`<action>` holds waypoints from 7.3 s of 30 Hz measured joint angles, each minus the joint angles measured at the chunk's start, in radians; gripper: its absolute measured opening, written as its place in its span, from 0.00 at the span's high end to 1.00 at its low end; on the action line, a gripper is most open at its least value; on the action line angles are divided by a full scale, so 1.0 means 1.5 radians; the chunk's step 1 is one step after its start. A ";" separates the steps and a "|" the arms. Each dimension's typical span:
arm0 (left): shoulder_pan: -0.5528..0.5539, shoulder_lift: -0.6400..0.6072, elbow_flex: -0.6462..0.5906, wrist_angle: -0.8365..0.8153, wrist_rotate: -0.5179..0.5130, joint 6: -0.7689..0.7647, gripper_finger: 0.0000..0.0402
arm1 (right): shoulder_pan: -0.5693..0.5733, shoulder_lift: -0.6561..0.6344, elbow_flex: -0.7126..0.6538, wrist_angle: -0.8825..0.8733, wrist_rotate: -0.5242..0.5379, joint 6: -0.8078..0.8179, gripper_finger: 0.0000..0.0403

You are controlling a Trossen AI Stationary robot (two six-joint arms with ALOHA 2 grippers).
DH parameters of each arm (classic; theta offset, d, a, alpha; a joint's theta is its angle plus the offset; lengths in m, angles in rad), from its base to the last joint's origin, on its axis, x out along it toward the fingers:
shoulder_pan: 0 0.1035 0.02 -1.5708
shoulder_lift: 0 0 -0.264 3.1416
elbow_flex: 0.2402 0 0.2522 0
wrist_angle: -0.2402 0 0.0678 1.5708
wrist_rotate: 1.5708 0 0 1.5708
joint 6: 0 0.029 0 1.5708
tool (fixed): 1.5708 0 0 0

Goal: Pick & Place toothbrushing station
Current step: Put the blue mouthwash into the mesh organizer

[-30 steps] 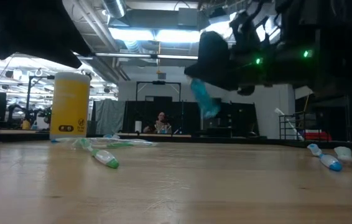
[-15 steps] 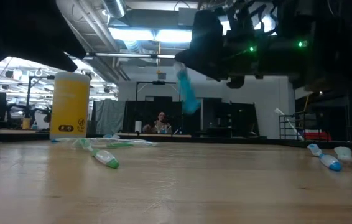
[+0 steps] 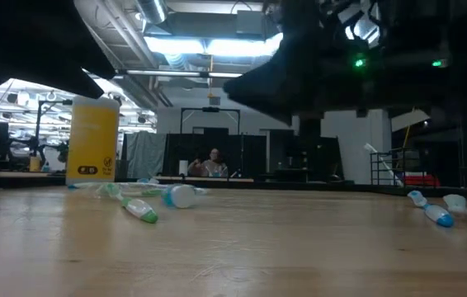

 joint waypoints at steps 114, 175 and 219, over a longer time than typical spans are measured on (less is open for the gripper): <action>0.054 -0.507 0.037 -0.225 -0.115 0.362 0.63 | -0.305 -0.176 0.437 -1.113 -0.110 0.006 0.76; 0.054 -0.614 0.037 -0.022 -0.220 0.649 0.63 | -0.535 0.176 0.844 -1.450 -0.465 0.594 0.77; 0.054 -0.594 0.037 0.329 -0.209 0.963 0.63 | -0.484 0.209 0.843 -1.502 -0.396 0.948 0.54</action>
